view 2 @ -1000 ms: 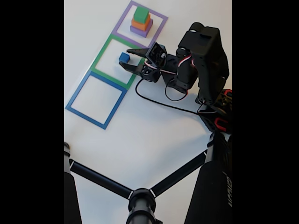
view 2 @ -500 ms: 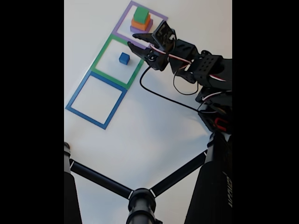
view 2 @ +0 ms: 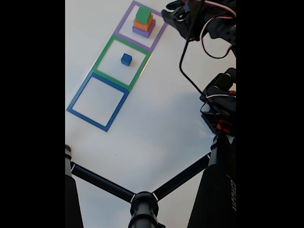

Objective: Tower of hanoi

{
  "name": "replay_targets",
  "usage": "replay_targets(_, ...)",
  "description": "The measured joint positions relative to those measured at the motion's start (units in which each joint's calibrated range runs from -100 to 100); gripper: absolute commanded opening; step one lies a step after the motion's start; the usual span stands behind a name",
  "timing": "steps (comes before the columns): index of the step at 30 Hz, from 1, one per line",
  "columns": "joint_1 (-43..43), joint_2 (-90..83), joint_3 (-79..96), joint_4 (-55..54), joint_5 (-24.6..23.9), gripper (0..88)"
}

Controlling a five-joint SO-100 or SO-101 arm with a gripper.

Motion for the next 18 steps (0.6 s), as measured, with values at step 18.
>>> replay_targets(18, 16.62, 0.0, -17.97, 14.67, 0.0, 10.4)
